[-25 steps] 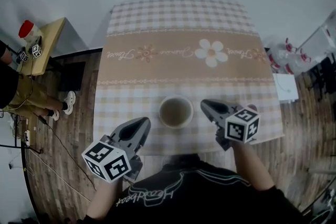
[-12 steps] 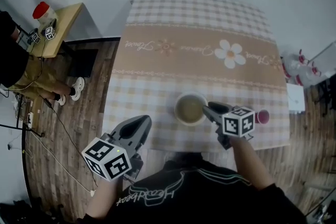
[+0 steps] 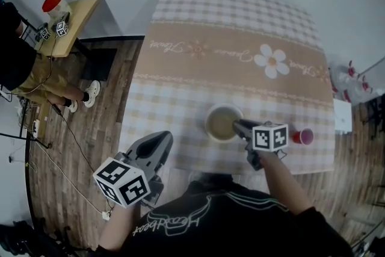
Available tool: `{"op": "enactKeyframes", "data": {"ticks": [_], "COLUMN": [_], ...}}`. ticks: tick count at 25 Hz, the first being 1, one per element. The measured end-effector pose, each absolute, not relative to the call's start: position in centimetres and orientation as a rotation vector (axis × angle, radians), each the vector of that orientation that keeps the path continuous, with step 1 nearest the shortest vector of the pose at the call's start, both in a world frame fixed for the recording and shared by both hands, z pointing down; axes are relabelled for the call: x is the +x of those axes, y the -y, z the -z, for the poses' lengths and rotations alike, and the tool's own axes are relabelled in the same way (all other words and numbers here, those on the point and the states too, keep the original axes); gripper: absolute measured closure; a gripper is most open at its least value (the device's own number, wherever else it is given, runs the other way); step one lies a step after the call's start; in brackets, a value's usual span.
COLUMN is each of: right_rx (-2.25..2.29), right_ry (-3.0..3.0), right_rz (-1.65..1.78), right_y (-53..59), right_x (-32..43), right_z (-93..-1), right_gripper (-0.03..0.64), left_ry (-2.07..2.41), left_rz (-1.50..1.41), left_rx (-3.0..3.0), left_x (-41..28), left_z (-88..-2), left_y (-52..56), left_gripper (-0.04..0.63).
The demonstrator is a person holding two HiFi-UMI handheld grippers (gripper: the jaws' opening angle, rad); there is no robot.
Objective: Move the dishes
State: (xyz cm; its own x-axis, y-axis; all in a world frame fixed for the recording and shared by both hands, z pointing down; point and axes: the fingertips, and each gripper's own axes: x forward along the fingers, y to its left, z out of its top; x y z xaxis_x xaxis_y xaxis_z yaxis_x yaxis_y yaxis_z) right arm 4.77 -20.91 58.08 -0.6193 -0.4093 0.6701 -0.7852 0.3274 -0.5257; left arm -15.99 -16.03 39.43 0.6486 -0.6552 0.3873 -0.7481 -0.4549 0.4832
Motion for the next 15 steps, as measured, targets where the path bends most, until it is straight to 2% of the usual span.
{"op": "enactKeyframes", "data": {"ticks": [4, 15], "right_rx": [1.042, 1.096], "right_ry": [2.161, 2.117], "right_rz": [-1.264, -1.269], "right_y": [20.9, 21.41], "right_x": [4.29, 4.56], "right_z": [-58.72, -59.06], "right_gripper": [0.499, 0.584], "left_ry": [1.087, 1.068], "left_rz": [-0.187, -0.192], "left_rx": [2.234, 2.243], "left_x": [-15.91, -15.36], "left_z": [-39.62, -39.87], "left_y": [16.14, 16.77], "left_gripper": [0.6, 0.6]}}
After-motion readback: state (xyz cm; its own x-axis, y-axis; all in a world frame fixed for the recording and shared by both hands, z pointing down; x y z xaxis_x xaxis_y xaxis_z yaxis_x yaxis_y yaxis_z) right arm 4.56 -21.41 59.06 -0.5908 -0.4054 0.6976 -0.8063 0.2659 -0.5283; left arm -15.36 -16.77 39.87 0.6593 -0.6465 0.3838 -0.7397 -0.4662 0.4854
